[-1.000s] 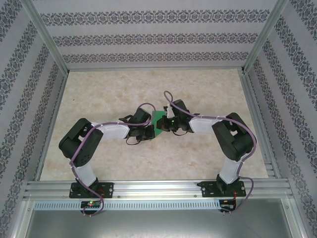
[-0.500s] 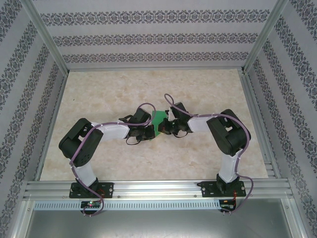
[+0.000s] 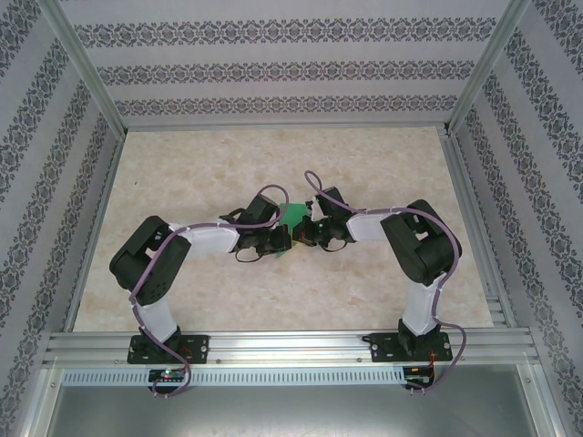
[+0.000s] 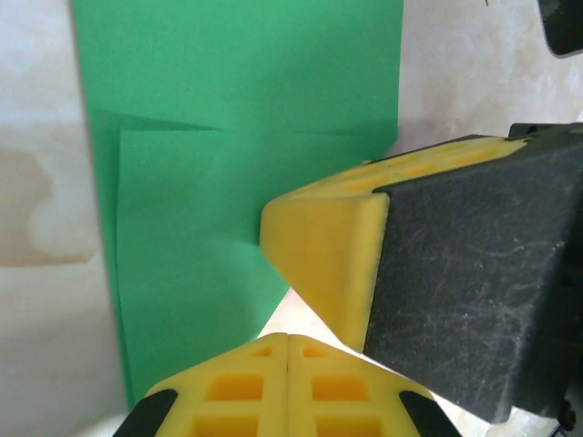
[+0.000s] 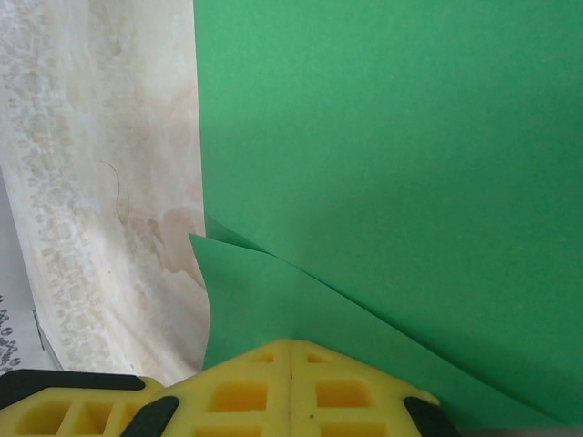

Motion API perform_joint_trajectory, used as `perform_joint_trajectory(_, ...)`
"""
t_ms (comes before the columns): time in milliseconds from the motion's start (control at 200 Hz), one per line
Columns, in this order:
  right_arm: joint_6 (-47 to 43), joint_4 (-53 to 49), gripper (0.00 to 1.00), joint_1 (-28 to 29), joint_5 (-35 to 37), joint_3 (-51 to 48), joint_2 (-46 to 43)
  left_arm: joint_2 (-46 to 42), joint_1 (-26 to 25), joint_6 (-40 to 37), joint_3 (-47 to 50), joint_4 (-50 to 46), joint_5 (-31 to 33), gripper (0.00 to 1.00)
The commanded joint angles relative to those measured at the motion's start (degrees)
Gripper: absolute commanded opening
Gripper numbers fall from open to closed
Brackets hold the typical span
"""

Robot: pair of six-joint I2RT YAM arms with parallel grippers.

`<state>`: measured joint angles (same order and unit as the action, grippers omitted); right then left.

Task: Fold a paper plane with a square sheet of paper (pick it up from the middle)
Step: Third fold the triangle at the center of the table.

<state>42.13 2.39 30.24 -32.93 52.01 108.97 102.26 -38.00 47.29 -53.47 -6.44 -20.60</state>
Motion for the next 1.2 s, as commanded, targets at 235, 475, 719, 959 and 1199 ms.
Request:
perform_joint_trajectory(235, -0.6, -3.0, 0.00, 0.0, 3.7, -0.2, 3.7, 3.7, 0.1, -2.4, -1.6, -2.2, 2.1, 0.03)
perform_joint_trajectory(475, -1.9, -5.4, 0.00, -0.5, 4.3, 0.2, 4.2, 3.0, 1.4, -7.5, 1.1, -7.6, 0.6, 0.02)
perform_joint_trajectory(719, -3.6, -8.5, 0.00, -1.4, 5.1, 0.9, 4.9, 1.6, 1.9, -11.7, 4.6, -10.5, -2.8, 0.02)
perform_joint_trajectory(959, -4.3, -9.9, 0.00, -1.9, 5.5, 1.0, 5.3, -0.3, 2.2, -12.6, 7.3, -13.2, -3.4, 0.01)
perform_joint_trajectory(1199, -4.4, -10.1, 0.00, -1.9, 5.5, 1.4, 5.9, -2.5, 2.7, -12.5, 9.5, -14.5, -2.7, 0.01)
